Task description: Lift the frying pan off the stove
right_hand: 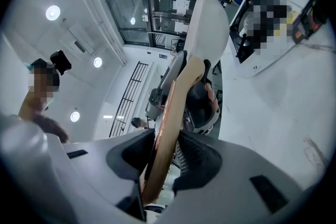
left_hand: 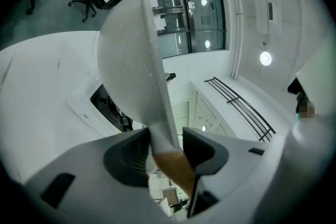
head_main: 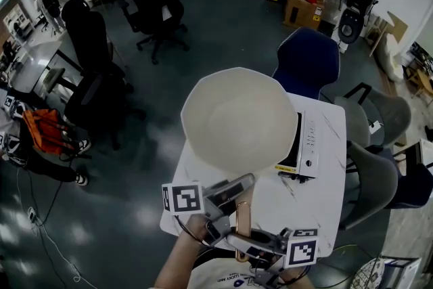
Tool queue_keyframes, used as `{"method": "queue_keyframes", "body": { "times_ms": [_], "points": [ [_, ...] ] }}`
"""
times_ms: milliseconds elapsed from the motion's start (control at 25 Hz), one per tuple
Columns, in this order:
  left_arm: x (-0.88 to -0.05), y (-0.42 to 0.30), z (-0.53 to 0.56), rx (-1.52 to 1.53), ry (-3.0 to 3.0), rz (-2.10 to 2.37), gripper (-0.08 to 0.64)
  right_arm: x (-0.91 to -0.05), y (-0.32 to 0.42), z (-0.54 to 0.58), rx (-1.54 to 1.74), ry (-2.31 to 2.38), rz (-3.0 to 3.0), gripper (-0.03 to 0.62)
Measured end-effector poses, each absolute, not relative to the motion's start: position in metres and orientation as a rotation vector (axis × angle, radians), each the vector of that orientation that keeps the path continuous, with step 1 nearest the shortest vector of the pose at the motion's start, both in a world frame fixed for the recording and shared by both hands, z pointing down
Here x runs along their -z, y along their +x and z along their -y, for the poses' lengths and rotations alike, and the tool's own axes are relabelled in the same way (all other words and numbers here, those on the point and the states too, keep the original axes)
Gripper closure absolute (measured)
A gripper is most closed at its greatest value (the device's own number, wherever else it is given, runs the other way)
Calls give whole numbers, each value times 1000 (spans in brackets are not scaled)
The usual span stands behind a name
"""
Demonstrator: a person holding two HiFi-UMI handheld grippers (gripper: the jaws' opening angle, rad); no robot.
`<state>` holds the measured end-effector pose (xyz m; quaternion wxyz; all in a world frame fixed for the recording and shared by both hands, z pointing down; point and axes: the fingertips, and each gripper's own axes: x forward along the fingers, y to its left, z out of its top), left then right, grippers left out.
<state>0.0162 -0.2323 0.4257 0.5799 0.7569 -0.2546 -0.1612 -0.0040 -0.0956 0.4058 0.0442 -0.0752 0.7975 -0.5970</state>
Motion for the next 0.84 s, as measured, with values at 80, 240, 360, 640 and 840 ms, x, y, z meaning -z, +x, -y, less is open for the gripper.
{"method": "queue_keyframes", "body": {
  "times_ms": [80, 240, 360, 640, 840],
  "points": [
    [-426, 18, 232, 378, 1768, 589, 371, -405, -3, 96, 1820, -233, -2437, 462],
    [-425, 21, 232, 377, 1761, 578, 371, -404, -1, 96, 1816, -240, -2435, 460],
    [-427, 24, 232, 371, 1759, 578, 371, -405, 1, 96, 1819, -246, -2432, 460],
    [-430, 29, 232, 363, 1743, 566, 371, -406, 5, 97, 1829, -256, -2416, 459],
    [-430, 33, 231, 365, 1727, 552, 371, -407, 5, 96, 1832, -251, -2422, 459]
  ]
}}
